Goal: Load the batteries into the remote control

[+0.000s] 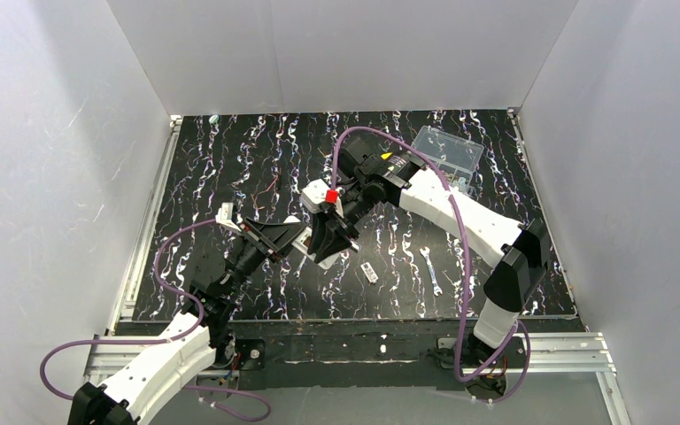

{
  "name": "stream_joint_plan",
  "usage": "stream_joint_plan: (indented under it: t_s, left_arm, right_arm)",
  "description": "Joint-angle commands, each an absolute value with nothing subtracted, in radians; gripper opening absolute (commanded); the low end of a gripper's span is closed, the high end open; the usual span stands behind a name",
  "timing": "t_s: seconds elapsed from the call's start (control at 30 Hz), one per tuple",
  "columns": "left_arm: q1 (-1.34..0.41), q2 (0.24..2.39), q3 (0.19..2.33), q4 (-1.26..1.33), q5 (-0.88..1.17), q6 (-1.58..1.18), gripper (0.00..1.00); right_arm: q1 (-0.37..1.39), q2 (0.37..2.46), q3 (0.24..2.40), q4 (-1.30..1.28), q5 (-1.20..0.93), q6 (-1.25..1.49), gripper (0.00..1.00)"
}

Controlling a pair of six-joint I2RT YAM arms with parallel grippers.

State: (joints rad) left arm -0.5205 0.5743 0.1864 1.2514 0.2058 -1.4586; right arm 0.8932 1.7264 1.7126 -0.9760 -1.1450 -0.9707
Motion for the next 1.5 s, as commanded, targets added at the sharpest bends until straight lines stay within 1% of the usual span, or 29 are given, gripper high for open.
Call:
stream_joint_plan:
  t_s: [0.0, 0.23, 0.3, 0.43, 0.53, 0.8, 0.9, 0.97, 1.1, 1.17, 1.3, 1.47]
  left_arm:
    - [-0.521, 0.553, 0.238, 1.435, 0.193, -1.486, 0.0]
    - [-0.52, 0.55, 0.226, 1.439, 0.191, -1.485, 0.0]
    - [-0.521, 0.548, 0.22, 1.439, 0.19, -1.485, 0.0]
    - [-0.52, 0.539, 0.21, 1.435, 0.188, -1.483, 0.0]
    - [-0.52, 0.535, 0.2, 1.433, 0.185, -1.483, 0.0]
    - [-0.52, 0.533, 0.194, 1.433, 0.184, -1.481, 0.0]
    - [-0.52, 0.53, 0.191, 1.43, 0.186, -1.478, 0.0]
    - [-0.52, 0.523, 0.186, 1.425, 0.185, -1.471, 0.0]
    - [-0.521, 0.5, 0.172, 1.397, 0.178, -1.455, 0.0]
    - [-0.52, 0.486, 0.165, 1.385, 0.174, -1.449, 0.0]
    - [-0.52, 0.478, 0.16, 1.372, 0.171, -1.443, 0.0]
    - [-0.52, 0.503, 0.164, 1.395, 0.183, -1.451, 0.0]
  right_arm:
    - [0.898, 1.75, 1.714, -0.966, -1.094, -0.953, 0.33]
    - [0.898, 1.743, 1.727, -0.971, -1.092, -0.956, 0.34]
    - [0.898, 1.738, 1.735, -0.976, -1.097, -0.96, 0.36]
    - [0.897, 1.72, 1.744, -0.998, -1.111, -0.978, 0.45]
    - [0.898, 1.694, 1.739, -0.99, -1.121, -0.979, 0.49]
    - [0.895, 1.642, 1.724, -0.919, -1.155, -0.939, 0.52]
    - [0.886, 1.6, 1.687, -0.828, -1.169, -0.873, 0.52]
    - [0.877, 1.554, 1.627, -0.702, -1.158, -0.747, 0.53]
    - [0.867, 1.429, 1.435, -0.374, -1.044, -0.493, 0.54]
    - [0.868, 1.373, 1.355, -0.261, -0.961, -0.395, 0.55]
    - [0.867, 1.298, 1.263, -0.19, -0.854, -0.31, 0.55]
    - [0.868, 1.257, 1.226, -0.183, -0.78, -0.29, 0.55]
